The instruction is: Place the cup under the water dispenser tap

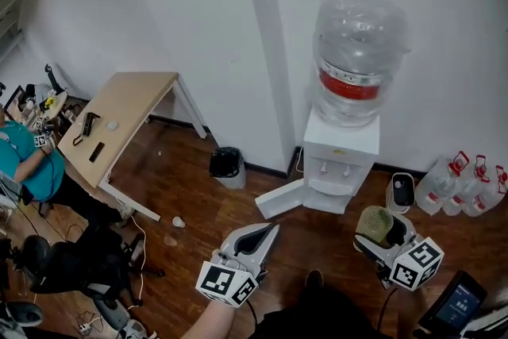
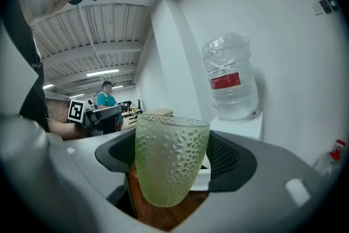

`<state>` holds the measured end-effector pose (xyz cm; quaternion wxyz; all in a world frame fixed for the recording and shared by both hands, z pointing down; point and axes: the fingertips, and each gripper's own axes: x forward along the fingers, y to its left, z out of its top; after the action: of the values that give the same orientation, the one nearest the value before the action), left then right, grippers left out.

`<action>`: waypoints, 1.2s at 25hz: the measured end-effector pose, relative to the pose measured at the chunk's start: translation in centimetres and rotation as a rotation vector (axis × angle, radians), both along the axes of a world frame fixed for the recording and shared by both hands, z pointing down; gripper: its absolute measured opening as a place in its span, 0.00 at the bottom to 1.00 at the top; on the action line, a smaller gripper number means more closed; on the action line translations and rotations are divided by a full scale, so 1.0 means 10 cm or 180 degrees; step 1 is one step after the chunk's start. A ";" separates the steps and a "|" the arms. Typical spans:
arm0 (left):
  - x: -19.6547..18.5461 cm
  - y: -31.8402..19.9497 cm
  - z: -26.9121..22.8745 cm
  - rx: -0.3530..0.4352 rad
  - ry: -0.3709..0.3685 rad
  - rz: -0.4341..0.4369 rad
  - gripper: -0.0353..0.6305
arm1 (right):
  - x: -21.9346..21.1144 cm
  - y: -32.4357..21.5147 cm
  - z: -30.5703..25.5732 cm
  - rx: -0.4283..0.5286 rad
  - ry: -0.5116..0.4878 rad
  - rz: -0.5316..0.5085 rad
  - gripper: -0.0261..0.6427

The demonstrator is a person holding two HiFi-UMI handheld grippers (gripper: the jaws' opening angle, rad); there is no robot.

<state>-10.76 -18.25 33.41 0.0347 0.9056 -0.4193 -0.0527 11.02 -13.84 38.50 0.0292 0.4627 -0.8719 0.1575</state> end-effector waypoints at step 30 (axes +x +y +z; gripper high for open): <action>0.29 -1.96 1.30 -0.0969 -0.0668 0.1511 0.06 | 0.00 -2.15 1.57 -0.0363 0.0663 0.1256 0.61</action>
<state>-7.90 -37.86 46.45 0.1378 0.9633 -0.2002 0.1141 11.06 -35.31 54.17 0.1138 0.6356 -0.7465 0.1604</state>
